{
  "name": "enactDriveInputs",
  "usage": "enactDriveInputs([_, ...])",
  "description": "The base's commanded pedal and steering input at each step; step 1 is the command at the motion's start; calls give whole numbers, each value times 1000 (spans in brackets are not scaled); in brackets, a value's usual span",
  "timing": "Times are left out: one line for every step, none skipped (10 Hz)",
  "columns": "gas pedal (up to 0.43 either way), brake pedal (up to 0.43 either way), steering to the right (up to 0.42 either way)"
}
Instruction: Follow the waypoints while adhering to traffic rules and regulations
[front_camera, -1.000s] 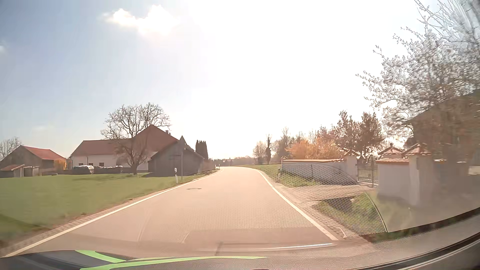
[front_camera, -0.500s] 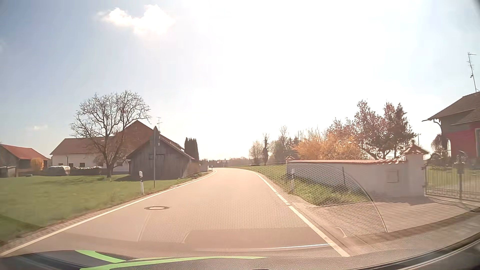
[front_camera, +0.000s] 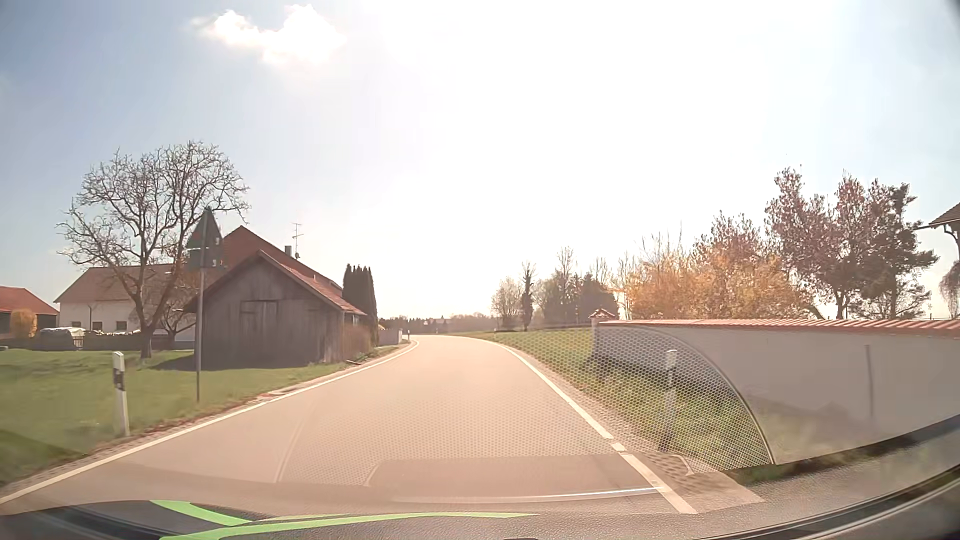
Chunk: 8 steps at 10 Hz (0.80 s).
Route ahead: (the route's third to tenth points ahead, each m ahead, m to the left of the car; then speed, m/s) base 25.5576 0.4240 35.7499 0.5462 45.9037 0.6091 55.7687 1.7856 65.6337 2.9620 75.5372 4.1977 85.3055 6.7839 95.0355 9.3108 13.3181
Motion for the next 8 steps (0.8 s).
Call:
enactDriveInputs([130, 0, 6])
enactDriveInputs([130, 0, 6])
enactDriveInputs([130, 0, 5])
enactDriveInputs([130, 0, 4])
enactDriveInputs([130, 0, 3])
enactDriveInputs([118, 0, 2])
enactDriveInputs([118, 0, -1])
enactDriveInputs([118, 0, -2])
